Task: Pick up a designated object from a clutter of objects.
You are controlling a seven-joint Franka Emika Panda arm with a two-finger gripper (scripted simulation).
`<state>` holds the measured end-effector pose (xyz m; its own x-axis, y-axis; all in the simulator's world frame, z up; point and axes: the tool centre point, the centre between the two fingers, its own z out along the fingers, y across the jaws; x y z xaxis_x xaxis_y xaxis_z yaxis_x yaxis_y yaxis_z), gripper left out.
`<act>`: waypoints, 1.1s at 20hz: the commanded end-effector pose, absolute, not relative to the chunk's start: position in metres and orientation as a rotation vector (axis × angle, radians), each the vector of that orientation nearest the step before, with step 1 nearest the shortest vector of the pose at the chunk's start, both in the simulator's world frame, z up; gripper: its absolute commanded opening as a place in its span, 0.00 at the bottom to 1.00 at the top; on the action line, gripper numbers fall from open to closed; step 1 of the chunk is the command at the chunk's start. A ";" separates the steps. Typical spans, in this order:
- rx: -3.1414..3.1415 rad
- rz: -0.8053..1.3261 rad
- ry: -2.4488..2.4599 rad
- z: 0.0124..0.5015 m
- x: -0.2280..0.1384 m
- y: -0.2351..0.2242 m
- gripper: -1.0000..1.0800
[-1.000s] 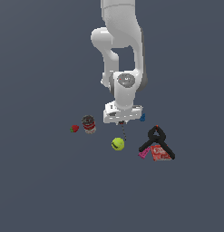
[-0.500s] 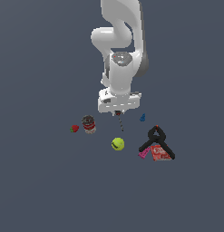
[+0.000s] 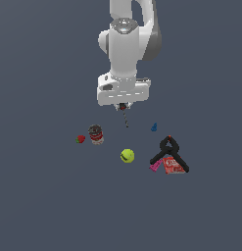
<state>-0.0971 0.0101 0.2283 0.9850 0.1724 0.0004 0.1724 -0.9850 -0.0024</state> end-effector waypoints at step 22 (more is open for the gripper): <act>-3.130 0.000 -0.270 0.375 -0.103 -0.031 0.00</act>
